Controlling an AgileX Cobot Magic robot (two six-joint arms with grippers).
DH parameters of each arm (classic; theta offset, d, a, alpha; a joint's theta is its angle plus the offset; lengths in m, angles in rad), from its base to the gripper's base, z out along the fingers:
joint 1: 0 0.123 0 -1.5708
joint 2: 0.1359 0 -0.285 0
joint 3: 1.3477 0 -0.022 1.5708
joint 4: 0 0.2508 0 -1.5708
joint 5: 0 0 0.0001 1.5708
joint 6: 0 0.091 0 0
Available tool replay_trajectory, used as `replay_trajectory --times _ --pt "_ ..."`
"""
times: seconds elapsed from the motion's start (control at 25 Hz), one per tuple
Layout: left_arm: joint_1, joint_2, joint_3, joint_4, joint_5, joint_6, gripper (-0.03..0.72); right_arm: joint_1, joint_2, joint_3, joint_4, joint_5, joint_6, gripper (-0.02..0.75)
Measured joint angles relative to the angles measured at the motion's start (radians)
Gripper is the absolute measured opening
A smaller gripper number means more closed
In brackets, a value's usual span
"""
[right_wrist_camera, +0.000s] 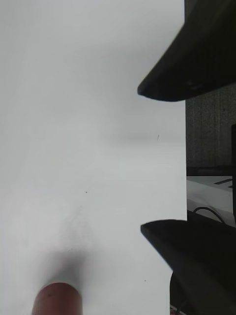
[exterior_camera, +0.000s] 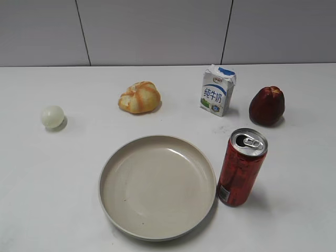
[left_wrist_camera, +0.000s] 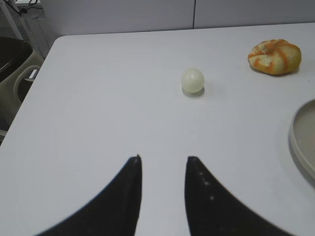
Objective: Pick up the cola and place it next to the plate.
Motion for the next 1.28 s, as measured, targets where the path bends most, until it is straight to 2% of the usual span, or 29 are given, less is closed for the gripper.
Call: replay_trajectory --times 0.24,0.44,1.04,1.28 --pt "0.000 0.000 0.000 0.000 0.000 0.000 0.237 0.000 -0.183 0.207 0.008 -0.047 0.000 0.594" --pt "0.000 0.000 0.000 0.000 0.000 0.000 0.237 0.000 -0.380 0.316 0.015 -0.047 0.000 0.594" --pt "0.000 0.000 0.000 0.000 0.000 0.000 0.237 0.000 -1.007 0.332 0.019 -0.045 0.000 0.594" --pt "0.000 0.000 0.000 0.001 -0.001 0.000 0.237 0.000 -1.065 0.334 0.020 -0.042 0.006 0.594"
